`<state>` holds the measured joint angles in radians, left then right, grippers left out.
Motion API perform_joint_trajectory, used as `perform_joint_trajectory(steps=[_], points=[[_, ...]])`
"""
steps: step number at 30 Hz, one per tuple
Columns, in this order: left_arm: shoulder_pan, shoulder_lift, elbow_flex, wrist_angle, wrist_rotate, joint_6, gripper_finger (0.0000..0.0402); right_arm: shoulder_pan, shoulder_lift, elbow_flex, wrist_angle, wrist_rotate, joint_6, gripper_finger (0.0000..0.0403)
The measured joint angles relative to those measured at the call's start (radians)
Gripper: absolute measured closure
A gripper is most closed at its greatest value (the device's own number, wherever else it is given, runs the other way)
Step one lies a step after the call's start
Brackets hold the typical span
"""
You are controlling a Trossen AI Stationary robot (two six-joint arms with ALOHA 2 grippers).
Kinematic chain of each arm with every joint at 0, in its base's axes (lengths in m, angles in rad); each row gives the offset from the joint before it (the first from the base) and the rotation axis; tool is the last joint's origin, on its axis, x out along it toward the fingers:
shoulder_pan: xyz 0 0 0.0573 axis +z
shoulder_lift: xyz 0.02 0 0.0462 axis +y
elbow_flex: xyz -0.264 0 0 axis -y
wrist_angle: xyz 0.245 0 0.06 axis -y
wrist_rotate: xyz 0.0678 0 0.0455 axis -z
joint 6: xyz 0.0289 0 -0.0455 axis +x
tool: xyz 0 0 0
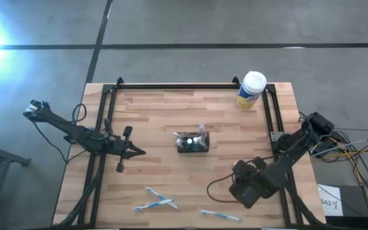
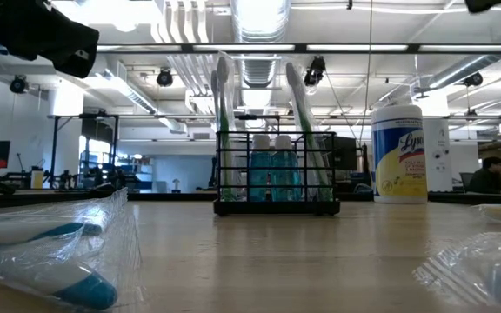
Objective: Pick & Place toothbrushing station
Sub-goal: Put the orange toothbrush into the black organizer
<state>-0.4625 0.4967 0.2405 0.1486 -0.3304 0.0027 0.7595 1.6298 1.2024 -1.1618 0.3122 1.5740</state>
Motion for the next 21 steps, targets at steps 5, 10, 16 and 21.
perform_joint_trajectory(steps=[5, 10, 16, 21], points=[[0.0, 0.012, 0.0, 0.0, 0.0, -0.005, 0.0391, -0.04, -0.031, -0.107, 0.069, -0.092, 0.039, 0.0219], [0.0, 0.037, 0.0, 0.001, 0.0, -0.015, 0.0395, -0.07, -0.034, -0.21, 0.181, -0.107, 0.034, 0.0195], [0.0, 0.051, 0.0, 0.01, 0.0, -0.022, 0.0388, -0.081, -0.034, -0.281, 0.292, -0.132, 0.023, 0.0192], [0.0, 0.052, 0.0, 0.009, 0.0, -0.022, 0.0387, -0.086, -0.026, -0.333, 0.337, -0.159, 0.023, 0.0192]])
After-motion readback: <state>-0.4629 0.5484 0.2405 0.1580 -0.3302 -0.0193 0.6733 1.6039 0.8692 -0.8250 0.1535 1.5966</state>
